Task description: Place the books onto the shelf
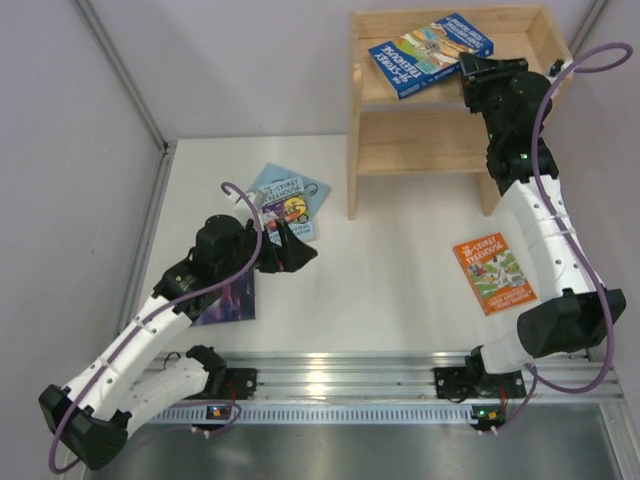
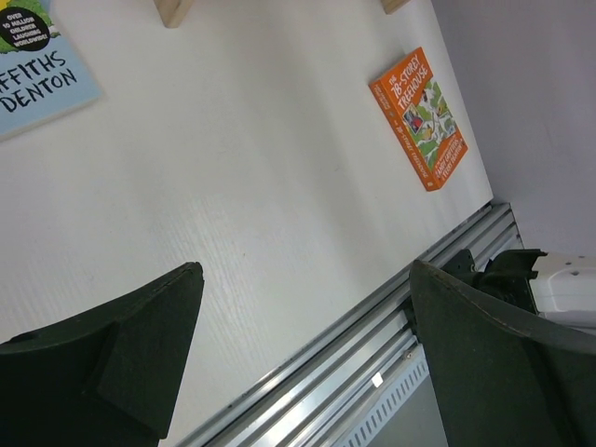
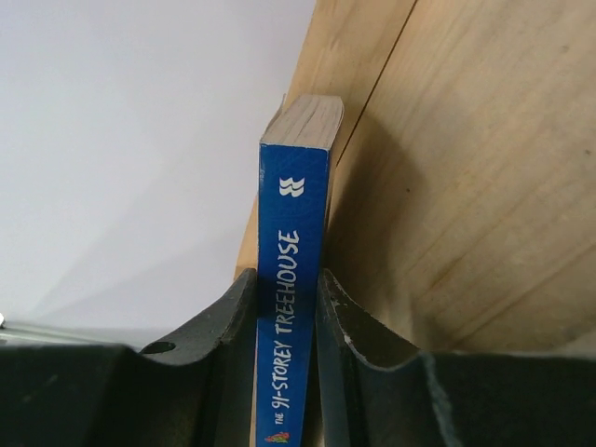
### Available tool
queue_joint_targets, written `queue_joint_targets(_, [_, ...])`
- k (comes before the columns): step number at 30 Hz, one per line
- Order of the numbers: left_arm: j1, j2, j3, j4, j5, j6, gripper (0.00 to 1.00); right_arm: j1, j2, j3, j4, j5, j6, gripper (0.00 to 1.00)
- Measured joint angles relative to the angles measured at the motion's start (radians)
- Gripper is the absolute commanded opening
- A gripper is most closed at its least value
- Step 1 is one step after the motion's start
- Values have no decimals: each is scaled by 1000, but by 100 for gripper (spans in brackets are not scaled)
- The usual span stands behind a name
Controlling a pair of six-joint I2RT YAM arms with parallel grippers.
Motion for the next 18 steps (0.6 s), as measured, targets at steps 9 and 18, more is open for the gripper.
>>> queue_joint_targets(9, [0, 40, -6, 37, 0, 0, 97, 66, -27, -93, 53, 168, 120, 0])
queue_joint_targets(18, [0, 40, -10, 43, 0, 0, 97, 145, -31, -105, 48, 334, 198, 0])
